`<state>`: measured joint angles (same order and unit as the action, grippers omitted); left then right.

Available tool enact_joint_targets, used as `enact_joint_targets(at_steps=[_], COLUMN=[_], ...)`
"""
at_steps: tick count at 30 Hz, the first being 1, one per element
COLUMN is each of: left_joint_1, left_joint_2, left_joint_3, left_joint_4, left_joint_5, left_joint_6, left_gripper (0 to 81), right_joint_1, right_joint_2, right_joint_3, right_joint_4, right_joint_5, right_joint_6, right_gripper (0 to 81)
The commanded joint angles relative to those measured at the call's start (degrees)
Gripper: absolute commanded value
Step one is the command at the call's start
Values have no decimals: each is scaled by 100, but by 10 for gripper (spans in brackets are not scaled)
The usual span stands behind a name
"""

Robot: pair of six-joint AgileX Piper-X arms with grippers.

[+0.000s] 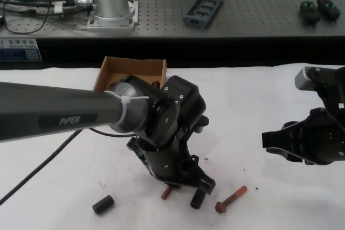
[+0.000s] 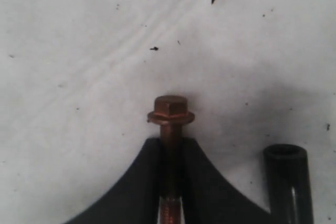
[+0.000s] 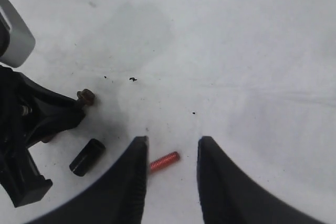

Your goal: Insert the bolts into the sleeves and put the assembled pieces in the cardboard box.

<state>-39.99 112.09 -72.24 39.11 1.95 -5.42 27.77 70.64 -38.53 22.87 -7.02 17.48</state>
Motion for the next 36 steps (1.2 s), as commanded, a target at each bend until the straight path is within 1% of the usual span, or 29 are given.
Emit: enact_joint_targets(at_steps=[1,5,9,12,16,18,21,25,27,32,36], left_joint_1=[51,225,541,858,1301,1428,1467,1467,1467,1467,1467], left_joint_2=[-3,-543,-1303,-1901,-2765,-3226,-3850,-4549,-4810,-5037,-5035], left_joint_3=[26,39,195,477,1104,1497,2087,2662,2914,3423,3791], left_joint_4=[-30,-459,-1051,-1281,-1505,-1703,-2207,-2838,-3084,-3682,-4454], left_joint_5=[25,190,351,384,527,631,698,1027,1053,1300,1582], left_joint_6=[-64,-553,-988,-1289,-1725,-1939,-2155,-2364,-2464,-2440,-2523], left_gripper=[3,3,3,3,3,3,3,3,3,3,3], right_joint_1=[-27,-27,-27,-27,-27,45,297,805,995,1332,1469], right_joint_2=[-88,-88,-88,-88,-68,-18,151,577,835,1582,2083], right_joint_3=[-8,-8,-8,-29,-33,-33,-74,-233,-360,-794,-1191], right_joint_4=[-46,-28,-49,-50,-121,-227,-345,-348,-348,-261,338], right_joint_5=[-110,-606,-1117,-1109,-878,-779,-733,-384,-297,-276,-251], right_joint_6=[-10,-10,466,927,1882,2201,2472,2872,2989,3224,3304], right_gripper=[251,251,251,254,314,318,316,316,316,316,316])
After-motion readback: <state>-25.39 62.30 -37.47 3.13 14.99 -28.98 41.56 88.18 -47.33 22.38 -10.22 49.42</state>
